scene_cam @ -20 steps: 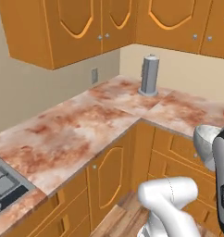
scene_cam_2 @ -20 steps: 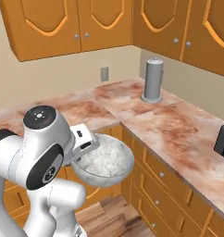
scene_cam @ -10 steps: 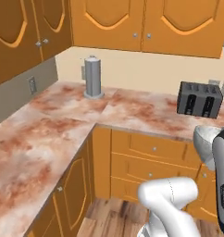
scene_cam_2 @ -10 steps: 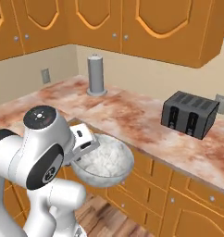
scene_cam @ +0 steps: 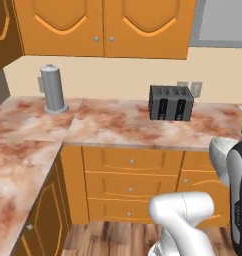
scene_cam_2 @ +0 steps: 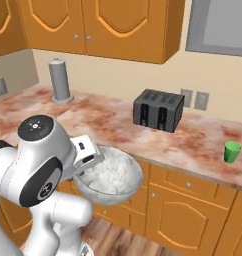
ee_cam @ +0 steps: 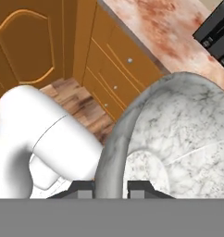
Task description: Pick the cup and bowl from the counter and place them on the counter next to the sink.
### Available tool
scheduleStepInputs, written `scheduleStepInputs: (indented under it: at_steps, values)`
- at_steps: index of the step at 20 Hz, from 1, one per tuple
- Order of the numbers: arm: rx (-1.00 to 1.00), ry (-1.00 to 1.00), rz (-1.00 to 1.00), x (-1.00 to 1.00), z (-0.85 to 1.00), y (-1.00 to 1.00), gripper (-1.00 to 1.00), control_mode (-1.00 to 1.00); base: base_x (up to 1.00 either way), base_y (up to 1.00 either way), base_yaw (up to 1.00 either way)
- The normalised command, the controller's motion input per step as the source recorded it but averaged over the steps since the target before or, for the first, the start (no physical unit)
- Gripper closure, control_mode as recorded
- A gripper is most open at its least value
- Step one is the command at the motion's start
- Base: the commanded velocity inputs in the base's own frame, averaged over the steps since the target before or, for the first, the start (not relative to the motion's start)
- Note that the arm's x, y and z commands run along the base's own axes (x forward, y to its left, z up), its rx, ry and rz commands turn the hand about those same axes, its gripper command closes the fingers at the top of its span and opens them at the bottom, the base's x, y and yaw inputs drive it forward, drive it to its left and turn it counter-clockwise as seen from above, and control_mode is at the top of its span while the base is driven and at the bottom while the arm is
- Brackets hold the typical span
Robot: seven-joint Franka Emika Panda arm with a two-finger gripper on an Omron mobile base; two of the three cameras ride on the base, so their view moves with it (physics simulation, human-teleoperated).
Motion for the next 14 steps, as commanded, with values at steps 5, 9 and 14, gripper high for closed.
scheduleStepInputs:
  at_steps: [5, 9, 14]
  values:
    - [0.00, 0.00, 0.00, 0.00, 0.00, 0.00, 1.00, 1.00, 0.35, -1.00, 0.01]
    - [0.00, 0.00, 0.00, 0.00, 0.00, 0.00, 1.00, 1.00, 0.17, -1.00, 0.00]
    - [0.00, 0.00, 0.00, 0.00, 0.00, 0.00, 1.00, 1.00, 0.07, -1.00, 0.00]
